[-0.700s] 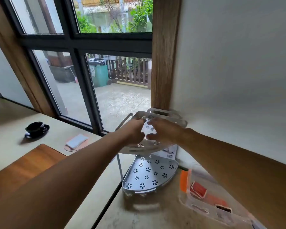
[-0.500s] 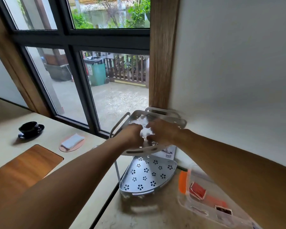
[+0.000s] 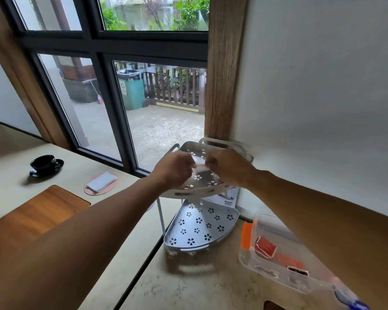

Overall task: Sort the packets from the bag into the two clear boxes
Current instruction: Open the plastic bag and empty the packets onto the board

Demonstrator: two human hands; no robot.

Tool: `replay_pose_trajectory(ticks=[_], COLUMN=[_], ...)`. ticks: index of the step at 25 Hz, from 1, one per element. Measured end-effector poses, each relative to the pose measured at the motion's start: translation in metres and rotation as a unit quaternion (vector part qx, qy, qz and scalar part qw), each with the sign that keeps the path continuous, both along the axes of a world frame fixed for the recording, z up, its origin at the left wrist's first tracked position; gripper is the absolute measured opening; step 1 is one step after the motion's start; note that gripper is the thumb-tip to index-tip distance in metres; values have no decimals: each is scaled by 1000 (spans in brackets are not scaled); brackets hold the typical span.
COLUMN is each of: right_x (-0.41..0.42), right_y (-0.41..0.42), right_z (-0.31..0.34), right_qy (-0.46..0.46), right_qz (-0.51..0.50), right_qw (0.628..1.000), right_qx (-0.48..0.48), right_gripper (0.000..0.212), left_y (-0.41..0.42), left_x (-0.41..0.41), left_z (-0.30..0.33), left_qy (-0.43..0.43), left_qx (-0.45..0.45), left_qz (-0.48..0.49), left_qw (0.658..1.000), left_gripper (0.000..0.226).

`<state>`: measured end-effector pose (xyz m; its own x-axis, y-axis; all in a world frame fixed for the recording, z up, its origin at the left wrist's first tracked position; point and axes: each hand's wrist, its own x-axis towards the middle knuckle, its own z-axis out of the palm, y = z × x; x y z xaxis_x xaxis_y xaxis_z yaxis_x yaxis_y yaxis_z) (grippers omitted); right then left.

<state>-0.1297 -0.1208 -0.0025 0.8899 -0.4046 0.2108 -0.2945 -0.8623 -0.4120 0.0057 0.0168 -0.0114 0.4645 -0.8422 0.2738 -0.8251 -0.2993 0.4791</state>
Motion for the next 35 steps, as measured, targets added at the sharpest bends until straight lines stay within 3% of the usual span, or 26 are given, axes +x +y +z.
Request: replay_pose_trajectory(ticks=[7,12,17,20,26,32,35], right_x=[-50,-112,-191,-239,-333,-413,-444], right_y=[19,49,91,113,166,226,250], right_z=[45,77,75,66,43,-7,-37], right_qy=[-126,-166,-154,-149,-84,-75,-50], right_qz=[-15,-36,-43,-66,-76,-89,-127], right_qw=[992,985,985,984,990,986,978], right_qx=[-16,41,60,67,82,119,160], right_gripper=[19,18,15,16,21,16,11], left_y=[19,43,74,91,136,174,195], left_x=[-37,-97,-167,-211,-283,-350,-389], left_z=[51,84,83,75,41,-14,-43], left_qy=[61,231,219,273,219,323,331], left_qx=[-105,-160,-125,-90,-52,5,53], left_qz=[-51,-79,-120,-126,-159,-204,-215], left_qw=[991,957,960,950,961,924,917], left_gripper=[12,17,16,16,15,20,9])
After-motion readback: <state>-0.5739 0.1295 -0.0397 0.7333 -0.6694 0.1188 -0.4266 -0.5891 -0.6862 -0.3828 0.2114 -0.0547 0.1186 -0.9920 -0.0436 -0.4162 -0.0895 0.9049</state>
